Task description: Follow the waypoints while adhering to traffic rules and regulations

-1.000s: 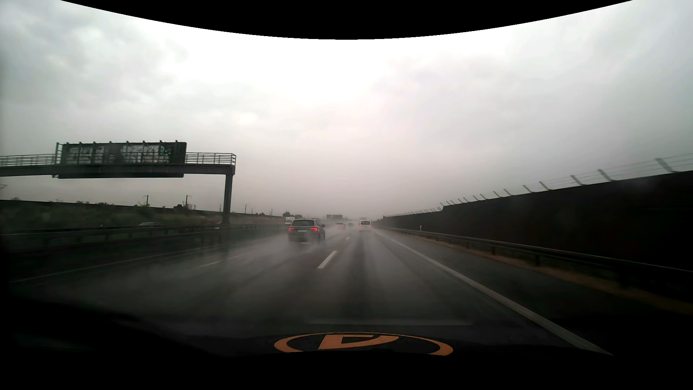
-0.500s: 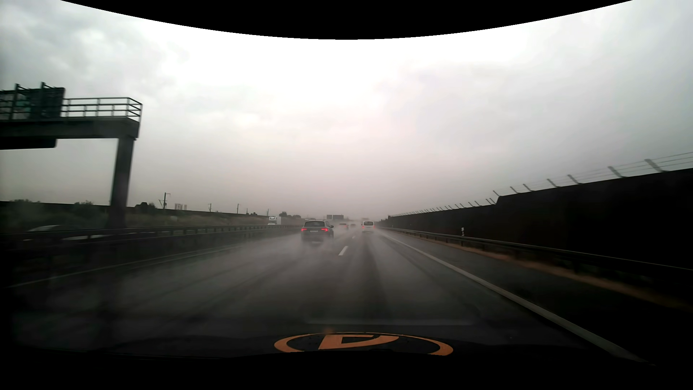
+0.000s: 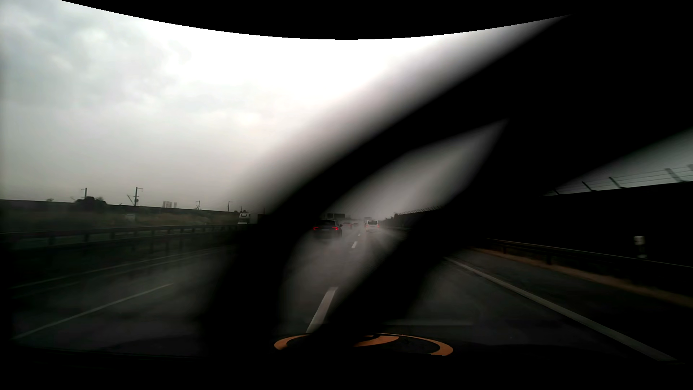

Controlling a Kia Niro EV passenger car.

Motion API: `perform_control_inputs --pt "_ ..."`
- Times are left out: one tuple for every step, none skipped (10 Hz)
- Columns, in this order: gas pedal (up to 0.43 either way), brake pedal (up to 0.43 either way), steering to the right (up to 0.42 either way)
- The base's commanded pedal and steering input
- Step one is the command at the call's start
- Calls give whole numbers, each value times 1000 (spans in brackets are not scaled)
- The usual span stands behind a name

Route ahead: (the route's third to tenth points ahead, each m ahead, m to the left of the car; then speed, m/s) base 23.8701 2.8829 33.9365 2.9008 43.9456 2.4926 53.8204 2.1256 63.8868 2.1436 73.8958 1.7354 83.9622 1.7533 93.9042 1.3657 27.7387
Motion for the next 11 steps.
perform_control_inputs --pt "209 0 -4" --pt "220 0 -3" --pt "220 0 -3" --pt "220 0 -3" --pt "220 0 -3" --pt "220 0 -3" --pt "209 0 -3" --pt "197 0 -2" --pt "189 0 -1" --pt "177 0 0" --pt "157 0 1"
